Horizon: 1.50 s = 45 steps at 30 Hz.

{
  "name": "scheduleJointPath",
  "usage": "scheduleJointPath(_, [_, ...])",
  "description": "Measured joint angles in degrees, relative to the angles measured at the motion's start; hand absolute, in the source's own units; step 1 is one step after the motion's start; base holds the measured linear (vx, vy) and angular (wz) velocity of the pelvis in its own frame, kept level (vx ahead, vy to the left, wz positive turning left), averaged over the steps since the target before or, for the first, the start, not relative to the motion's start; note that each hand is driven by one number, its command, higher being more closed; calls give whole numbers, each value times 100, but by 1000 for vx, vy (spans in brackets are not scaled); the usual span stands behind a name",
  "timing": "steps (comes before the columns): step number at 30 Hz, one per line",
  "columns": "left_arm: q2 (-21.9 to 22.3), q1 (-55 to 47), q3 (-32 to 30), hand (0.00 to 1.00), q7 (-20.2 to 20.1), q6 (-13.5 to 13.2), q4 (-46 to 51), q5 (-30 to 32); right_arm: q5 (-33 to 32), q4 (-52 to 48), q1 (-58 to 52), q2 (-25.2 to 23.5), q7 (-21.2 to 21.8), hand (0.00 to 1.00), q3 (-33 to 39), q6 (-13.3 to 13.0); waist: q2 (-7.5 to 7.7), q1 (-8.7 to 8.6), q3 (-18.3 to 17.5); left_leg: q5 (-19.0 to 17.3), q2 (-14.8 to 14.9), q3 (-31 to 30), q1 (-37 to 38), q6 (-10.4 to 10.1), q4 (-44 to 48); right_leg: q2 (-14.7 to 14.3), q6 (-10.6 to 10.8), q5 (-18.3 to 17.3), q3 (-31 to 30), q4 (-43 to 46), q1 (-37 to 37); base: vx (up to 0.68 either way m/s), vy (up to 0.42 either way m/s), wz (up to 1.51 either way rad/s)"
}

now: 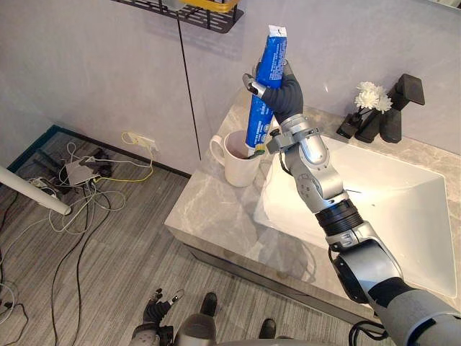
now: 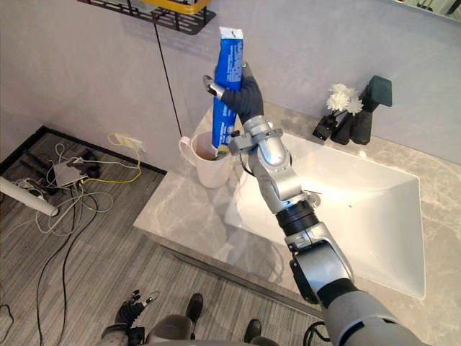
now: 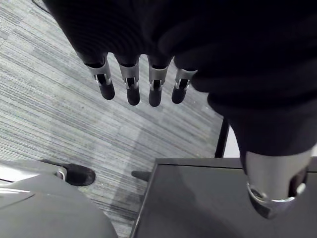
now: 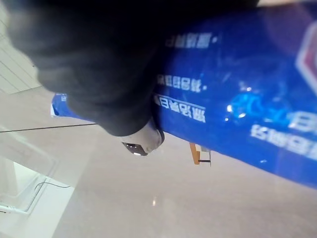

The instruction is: Organize washtable

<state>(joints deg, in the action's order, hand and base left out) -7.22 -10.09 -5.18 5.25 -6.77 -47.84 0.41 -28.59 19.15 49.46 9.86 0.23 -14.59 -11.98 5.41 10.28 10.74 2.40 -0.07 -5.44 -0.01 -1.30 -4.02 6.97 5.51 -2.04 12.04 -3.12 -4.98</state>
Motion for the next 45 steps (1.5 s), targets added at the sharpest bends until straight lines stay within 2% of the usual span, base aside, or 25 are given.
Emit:
scheduleJointPath(26, [-12,-1,20,0,-17,2,-6,-78,485,222,-155,-97,-131,100,5,10,12,8,1,2,-4,-82,-1,0,7,1,1,0,100,-1,-75,-5,-2,1])
scheduleJointPath(27, [-16,-1,27,0,-17,2,-5,-79,502,254,-156,-98,-132,0,5,13,12,8,2,3,-4,-82,-2,0,7,1,1,0,100,-1,-74,0,0,0])
scheduleJointPath(31, [-28,-2,54,0,-18,1,-5,-80,624,261,-165,-100,-140,0,7,114,13,6,2,3,-3,-79,-1,0,7,1,0,0,98,-1,-73,0,0,0])
scheduleJointPath(45, [-30,-5,54,0,-19,2,-5,-94,647,246,-173,-178,-141,0,14,116,21,3,-1,3,-1,-73,10,0,8,5,1,0,91,0,-80,0,0,0])
